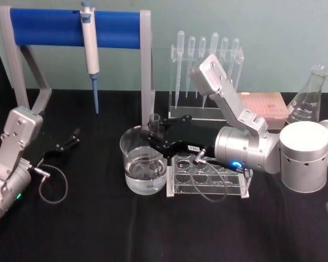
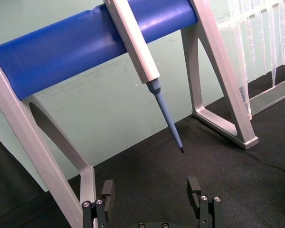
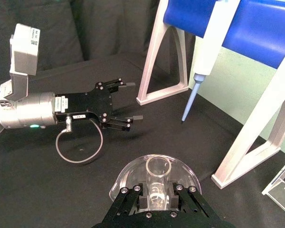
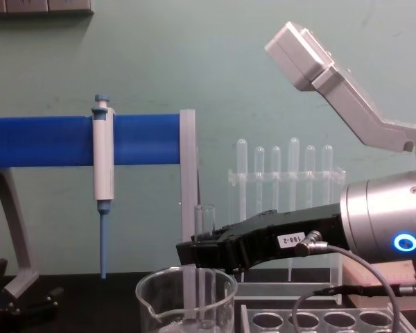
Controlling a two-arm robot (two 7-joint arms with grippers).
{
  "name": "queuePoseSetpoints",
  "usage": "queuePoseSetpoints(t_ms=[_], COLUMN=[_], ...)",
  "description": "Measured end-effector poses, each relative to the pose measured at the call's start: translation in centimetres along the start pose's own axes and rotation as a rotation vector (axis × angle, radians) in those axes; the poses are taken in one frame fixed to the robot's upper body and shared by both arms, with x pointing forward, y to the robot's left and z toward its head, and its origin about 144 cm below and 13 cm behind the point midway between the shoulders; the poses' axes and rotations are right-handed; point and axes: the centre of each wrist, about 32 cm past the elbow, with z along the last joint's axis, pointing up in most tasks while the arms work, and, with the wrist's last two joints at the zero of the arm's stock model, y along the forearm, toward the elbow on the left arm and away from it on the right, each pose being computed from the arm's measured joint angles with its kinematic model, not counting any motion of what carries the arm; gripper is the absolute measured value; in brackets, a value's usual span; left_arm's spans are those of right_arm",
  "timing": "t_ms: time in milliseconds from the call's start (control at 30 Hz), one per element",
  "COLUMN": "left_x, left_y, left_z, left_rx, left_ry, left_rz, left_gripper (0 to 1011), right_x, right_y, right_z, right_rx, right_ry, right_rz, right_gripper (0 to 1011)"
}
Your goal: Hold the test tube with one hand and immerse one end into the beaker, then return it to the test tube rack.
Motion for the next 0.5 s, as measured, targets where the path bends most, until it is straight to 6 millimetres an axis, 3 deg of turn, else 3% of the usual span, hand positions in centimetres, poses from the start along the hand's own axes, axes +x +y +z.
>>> queuePoseSetpoints(t_ms=[500], left_x=[0.00], left_y=[0.00], left_z=[0.00], left_rx=[0.000], left_ry=[0.000], left_rz=[0.000], left_gripper=[1000], right_x=[0.00], right_y=[0.00], right_z=[0.00], right_rx=[0.000], right_ry=[0.000], right_rz=[0.000], right_gripper=[241])
